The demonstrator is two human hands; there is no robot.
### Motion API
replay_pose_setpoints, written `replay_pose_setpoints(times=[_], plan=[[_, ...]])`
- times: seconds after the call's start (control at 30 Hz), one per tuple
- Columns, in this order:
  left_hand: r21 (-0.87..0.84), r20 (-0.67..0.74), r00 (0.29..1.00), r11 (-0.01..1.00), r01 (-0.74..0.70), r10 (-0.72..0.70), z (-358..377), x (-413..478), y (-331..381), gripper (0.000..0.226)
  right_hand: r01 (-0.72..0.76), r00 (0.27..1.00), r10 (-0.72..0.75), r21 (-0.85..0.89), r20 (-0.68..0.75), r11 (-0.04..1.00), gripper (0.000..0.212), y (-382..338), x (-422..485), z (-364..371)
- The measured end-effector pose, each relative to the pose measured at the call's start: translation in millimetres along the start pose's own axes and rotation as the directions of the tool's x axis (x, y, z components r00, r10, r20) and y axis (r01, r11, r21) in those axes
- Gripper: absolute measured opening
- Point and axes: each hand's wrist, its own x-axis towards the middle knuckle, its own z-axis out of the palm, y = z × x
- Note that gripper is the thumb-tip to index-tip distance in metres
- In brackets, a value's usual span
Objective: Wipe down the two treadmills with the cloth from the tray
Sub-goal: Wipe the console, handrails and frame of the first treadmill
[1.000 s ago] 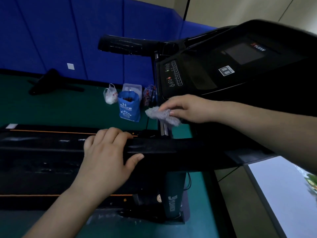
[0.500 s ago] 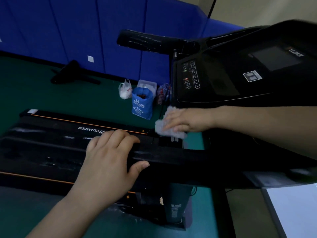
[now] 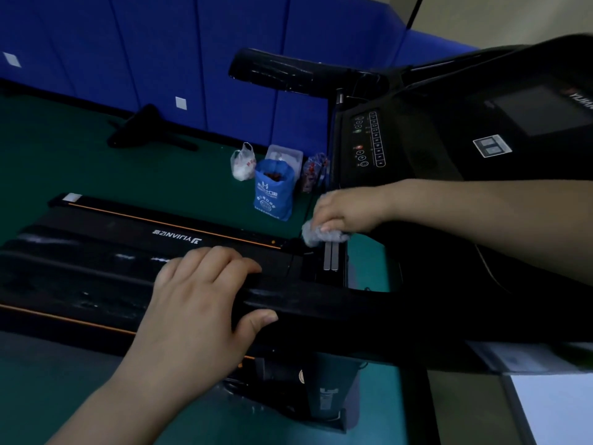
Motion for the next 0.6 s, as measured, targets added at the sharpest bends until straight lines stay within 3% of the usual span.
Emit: replay_pose_setpoints(times=[0.17, 0.37, 0.47, 0.6], plan=[[-0.003, -0.004, 1.0, 1.0, 0.001, -0.001, 0, 1, 0, 0.051, 0.182, 0.942, -0.214, 0.14, 0.259, 0.973, 0.032, -49, 2, 16], [0.004, 0.005, 1.0, 1.0, -0.001, 0.001, -1, 1, 1, 0.051, -0.094, 0.976, 0.123, -0.161, 0.181, 0.982, 0.038, 0, 15, -20], [0.007, 0.009, 1.0, 1.0, 0.006, -0.006, -1, 0, 1, 0.051, -0.019, 0.971, 0.03, -0.05, 0.238, 0.999, 0.049, -19, 24, -4], [0.005, 0.008, 1.0, 1.0, 0.009, -0.009, -2, 1, 2, 0.051, 0.165, 0.957, -0.16, -0.001, 0.241, 0.986, 0.035, -60, 15, 22]])
